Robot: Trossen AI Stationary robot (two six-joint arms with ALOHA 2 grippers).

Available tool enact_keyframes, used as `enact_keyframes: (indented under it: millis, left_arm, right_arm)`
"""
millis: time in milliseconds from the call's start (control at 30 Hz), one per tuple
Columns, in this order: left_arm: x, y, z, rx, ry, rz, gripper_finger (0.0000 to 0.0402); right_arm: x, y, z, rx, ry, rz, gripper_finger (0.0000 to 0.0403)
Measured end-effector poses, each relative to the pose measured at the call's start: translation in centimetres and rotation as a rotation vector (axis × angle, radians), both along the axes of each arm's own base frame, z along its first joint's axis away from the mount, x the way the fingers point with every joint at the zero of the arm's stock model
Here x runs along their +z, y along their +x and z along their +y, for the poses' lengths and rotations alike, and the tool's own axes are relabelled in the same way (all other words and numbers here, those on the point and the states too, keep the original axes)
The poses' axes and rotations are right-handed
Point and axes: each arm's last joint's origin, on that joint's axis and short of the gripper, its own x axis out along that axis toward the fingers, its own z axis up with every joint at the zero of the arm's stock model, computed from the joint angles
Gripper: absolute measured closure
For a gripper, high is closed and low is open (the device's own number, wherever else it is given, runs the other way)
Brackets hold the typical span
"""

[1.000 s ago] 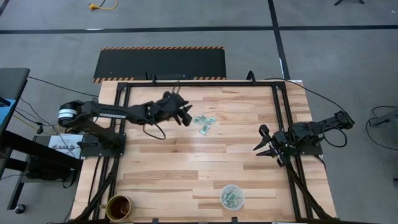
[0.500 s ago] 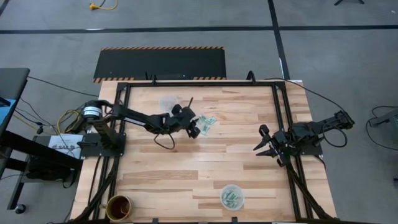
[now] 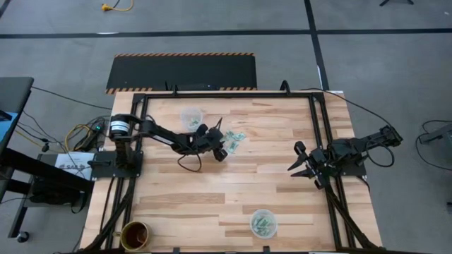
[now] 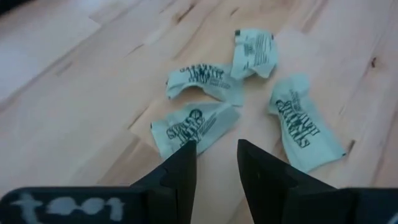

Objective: Pick and place Stevia / Truvia into bins
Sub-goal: Put the white stevia packet into the top transparent container

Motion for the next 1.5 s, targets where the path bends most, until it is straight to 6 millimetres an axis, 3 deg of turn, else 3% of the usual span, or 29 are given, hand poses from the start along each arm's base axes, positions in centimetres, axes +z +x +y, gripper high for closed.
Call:
enact_keyframes:
  millis: [1100, 1500]
  left_arm:
    - [-0.2, 0.1, 0.8, 0.029, 0.002, -0.016, 0.0295]
    - [-0.3, -0.2, 2.1, 0.064, -0.059, -0.034, 0.0295]
  right_arm:
    - [0.0, 0.0, 0.0, 0.000, 0.000, 0.000, 0.0300]
    - [0.0, 0.0, 0.0, 0.000, 0.000, 0.000, 0.0300]
